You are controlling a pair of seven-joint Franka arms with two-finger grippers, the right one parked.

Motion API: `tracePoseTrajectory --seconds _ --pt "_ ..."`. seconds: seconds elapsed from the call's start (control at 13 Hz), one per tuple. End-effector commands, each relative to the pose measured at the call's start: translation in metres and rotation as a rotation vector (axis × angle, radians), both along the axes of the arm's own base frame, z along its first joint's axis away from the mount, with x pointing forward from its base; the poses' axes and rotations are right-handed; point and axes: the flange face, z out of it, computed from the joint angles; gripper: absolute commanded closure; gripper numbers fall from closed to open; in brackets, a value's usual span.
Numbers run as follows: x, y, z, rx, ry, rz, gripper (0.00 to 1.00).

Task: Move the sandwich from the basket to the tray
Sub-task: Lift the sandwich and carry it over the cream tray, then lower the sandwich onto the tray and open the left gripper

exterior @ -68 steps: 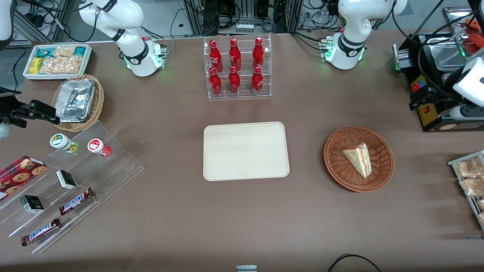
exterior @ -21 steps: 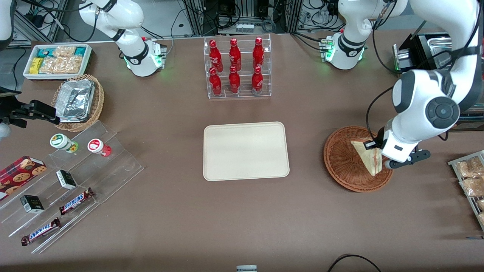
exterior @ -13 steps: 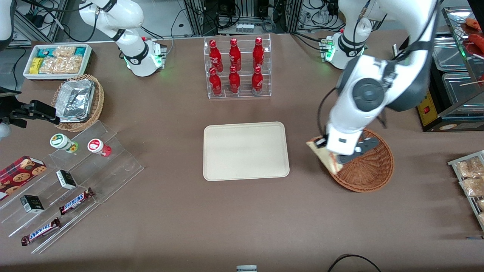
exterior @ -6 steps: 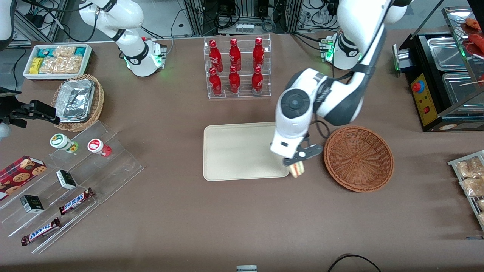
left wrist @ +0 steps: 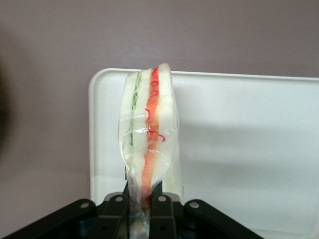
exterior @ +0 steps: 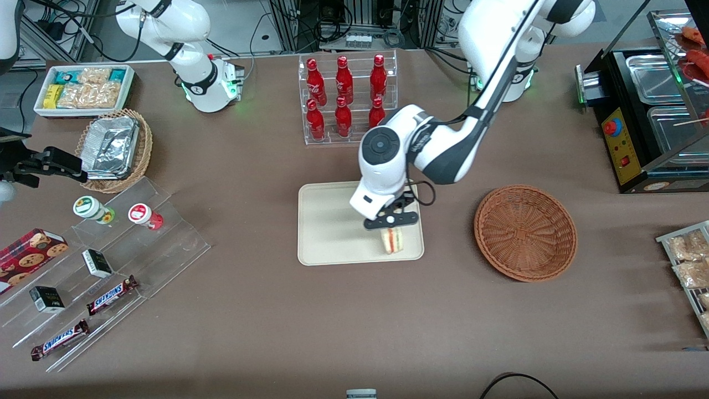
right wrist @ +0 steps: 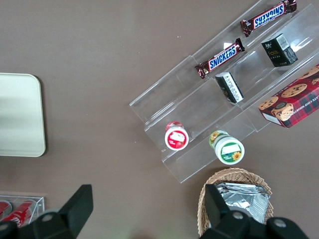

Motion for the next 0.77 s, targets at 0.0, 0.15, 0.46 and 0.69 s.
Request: tracePoseTrajectory --seconds 0.0,0.15,0.46,0.69 --pt "-0.013 -0.028 -0.017 0.008 -0.015 -0.066 1.00" --pt "-0.022 -0.036 -0.037 0.020 0.001 -0.086 1.00" --pt "-0.042 -0.057 -0.055 0.017 0.003 -0.128 1.00" --pt "-0.049 -0.066 -0.063 0.021 0.006 -0.144 0.73"
